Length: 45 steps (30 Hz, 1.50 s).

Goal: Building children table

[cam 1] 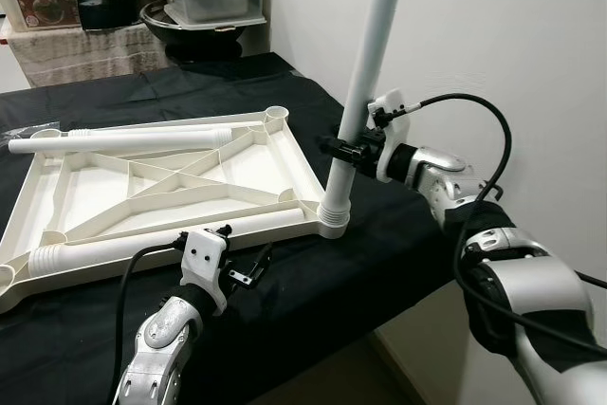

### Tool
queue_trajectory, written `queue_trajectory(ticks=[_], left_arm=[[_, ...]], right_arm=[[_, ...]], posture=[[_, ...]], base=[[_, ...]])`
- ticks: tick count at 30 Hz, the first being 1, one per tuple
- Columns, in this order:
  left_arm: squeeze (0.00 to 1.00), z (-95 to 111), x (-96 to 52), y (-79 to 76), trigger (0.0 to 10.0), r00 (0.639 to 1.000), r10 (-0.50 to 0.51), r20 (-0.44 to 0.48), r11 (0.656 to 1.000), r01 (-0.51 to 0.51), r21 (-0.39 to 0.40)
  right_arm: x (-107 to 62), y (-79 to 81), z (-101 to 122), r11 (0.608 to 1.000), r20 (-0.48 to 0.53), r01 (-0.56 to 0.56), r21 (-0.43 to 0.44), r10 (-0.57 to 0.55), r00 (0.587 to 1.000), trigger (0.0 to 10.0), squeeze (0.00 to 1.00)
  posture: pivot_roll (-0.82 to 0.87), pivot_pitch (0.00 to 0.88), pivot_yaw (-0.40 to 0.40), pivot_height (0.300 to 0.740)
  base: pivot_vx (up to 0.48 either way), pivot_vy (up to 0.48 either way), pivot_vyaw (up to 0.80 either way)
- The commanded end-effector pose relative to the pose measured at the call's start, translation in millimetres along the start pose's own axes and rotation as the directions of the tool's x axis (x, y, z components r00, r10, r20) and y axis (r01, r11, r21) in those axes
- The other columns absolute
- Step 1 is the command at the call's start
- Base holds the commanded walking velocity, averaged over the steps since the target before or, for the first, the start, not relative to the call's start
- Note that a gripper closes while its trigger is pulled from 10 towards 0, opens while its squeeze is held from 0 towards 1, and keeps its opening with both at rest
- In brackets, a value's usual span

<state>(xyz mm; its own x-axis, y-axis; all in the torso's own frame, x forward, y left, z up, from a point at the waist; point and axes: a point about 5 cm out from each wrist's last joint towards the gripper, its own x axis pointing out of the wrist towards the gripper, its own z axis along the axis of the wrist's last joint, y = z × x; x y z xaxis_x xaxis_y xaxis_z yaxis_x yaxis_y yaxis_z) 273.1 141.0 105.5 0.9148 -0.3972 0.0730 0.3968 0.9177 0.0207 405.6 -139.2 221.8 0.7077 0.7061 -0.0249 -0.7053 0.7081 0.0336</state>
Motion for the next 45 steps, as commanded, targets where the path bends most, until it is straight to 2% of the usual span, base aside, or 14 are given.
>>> queue_trajectory(ticks=[1, 4, 5, 7, 8, 10, 13, 18, 24, 28, 33, 37, 44, 45], left_arm=[[0.00, -2.6, -1.9, -1.4, 10.0, 1.000, 0.001, -0.002, 1.000, -0.001, -0.004], [0.00, -2.6, -2.8, -0.7, 10.0, 1.000, 0.005, -0.002, 1.000, -0.005, -0.003], [0.00, -2.6, -2.8, -0.7, 10.0, 1.000, 0.005, -0.002, 1.000, -0.005, -0.003], [0.00, -2.8, -3.9, -0.1, 10.0, 1.000, 0.010, -0.002, 1.000, -0.010, -0.002], [0.00, -2.8, -3.9, -0.1, 10.0, 1.000, 0.010, -0.002, 1.000, -0.010, -0.002], [0.00, -3.1, -5.4, 0.8, 10.0, 1.000, 0.015, -0.004, 1.000, -0.015, -0.002], [0.00, -2.7, -5.9, 2.2, 10.0, 1.000, 0.017, -0.005, 1.000, -0.017, 0.002], [0.00, -2.0, -5.4, 4.6, 10.0, 1.000, 0.023, -0.003, 1.000, -0.023, 0.004], [0.00, -1.5, -2.2, 3.4, 10.0, 1.000, 0.028, 0.003, 1.000, -0.028, 0.003], [0.00, -1.9, -2.7, 1.7, 10.0, 1.000, 0.029, 0.004, 1.000, -0.029, 0.001], [0.00, -3.0, -3.6, 1.7, 10.0, 1.000, 0.031, 0.001, 1.000, -0.031, 0.000], [0.00, -3.0, -3.4, 1.8, 10.0, 0.999, 0.033, 0.003, 0.999, -0.033, -0.001], [0.00, -3.0, -2.9, 1.6, 10.0, 1.000, 0.029, 0.002, 1.000, -0.029, -0.002], [0.00, -3.0, -2.7, 1.8, 10.0, 1.000, 0.028, 0.002, 1.000, -0.028, -0.002]], right_arm=[[5.0, 2.5, -1.0, 0.999, 0.014, 0.043, 0.010, -0.044, 0.999, 0.0, 0.00], [10.4, 1.7, -5.4, 0.979, 0.015, 0.201, 0.032, -0.202, 0.979, 0.0, 0.00], [10.4, 1.7, -5.4, 0.979, 0.015, 0.201, 0.032, -0.202, 0.979, 0.0, 0.00], [14.7, 4.9, -14.0, 0.947, 0.017, 0.313, 0.072, -0.315, 0.949, 0.0, 0.00], [14.7, 4.9, -14.0, 0.947, 0.017, 0.313, 0.072, -0.315, 0.949, 0.0, 0.00], [21.1, 18.6, -35.1, 0.882, 0.009, 0.445, 0.158, -0.451, 0.892, 0.0, 0.00], [25.3, 30.5, -45.7, 0.847, -0.020, 0.506, 0.162, -0.510, 0.860, 0.0, 0.00], [32.4, 41.9, -49.8, 0.828, -0.044, 0.549, 0.115, -0.548, 0.835, 0.0, 0.00], [43.3, 53.2, -52.6, 0.777, -0.077, 0.627, 0.045, -0.624, 0.778, 0.0, 0.00], [47.5, 61.1, -58.4, 0.772, -0.113, 0.636, 0.023, -0.630, 0.769, 0.0, 0.00], [48.5, 63.9, -55.1, 0.744, -0.126, 0.667, 0.037, -0.659, 0.742, 0.0, 0.00], [47.1, 61.6, -51.4, 0.704, -0.130, 0.707, 0.063, -0.697, 0.705, 0.0, 0.00], [46.4, 62.5, -52.5, 0.686, -0.131, 0.724, 0.073, -0.713, 0.689, 0.0, 0.00], [46.3, 62.8, -52.5, 0.687, -0.133, 0.723, 0.076, -0.712, 0.690, 2.7, 0.00]], posture=[[0.01, 0.000, -0.119, 0.740], [0.02, 0.000, -0.121, 0.740], [0.02, 0.000, -0.121, 0.740], [0.02, 0.000, -0.119, 0.740], [0.02, 0.000, -0.119, 0.740], [0.03, 0.000, -0.115, 0.740], [0.02, 0.000, -0.115, 0.740], [0.02, 0.000, -0.114, 0.740], [0.02, 0.000, -0.125, 0.740], [0.02, 0.000, -0.129, 0.740], [0.02, 0.000, -0.134, 0.740], [0.02, 0.000, -0.135, 0.740], [0.02, 0.000, -0.129, 0.740], [0.02, 0.000, -0.128, 0.740]], base=[[0.000, 0.000, 0.00], [0.000, 0.000, 0.00], [0.000, 0.000, 0.00], [0.000, 0.000, 0.00], [0.000, 0.000, 0.00], [0.000, 0.000, 0.00], [0.000, 0.000, 0.00], [0.000, 0.000, 0.00], [0.000, 0.000, 0.00], [0.000, 0.000, 0.00], [0.000, 0.000, 0.00], [0.000, 0.000, 0.00], [0.000, 0.000, 0.00], [0.000, 0.000, 0.00]])
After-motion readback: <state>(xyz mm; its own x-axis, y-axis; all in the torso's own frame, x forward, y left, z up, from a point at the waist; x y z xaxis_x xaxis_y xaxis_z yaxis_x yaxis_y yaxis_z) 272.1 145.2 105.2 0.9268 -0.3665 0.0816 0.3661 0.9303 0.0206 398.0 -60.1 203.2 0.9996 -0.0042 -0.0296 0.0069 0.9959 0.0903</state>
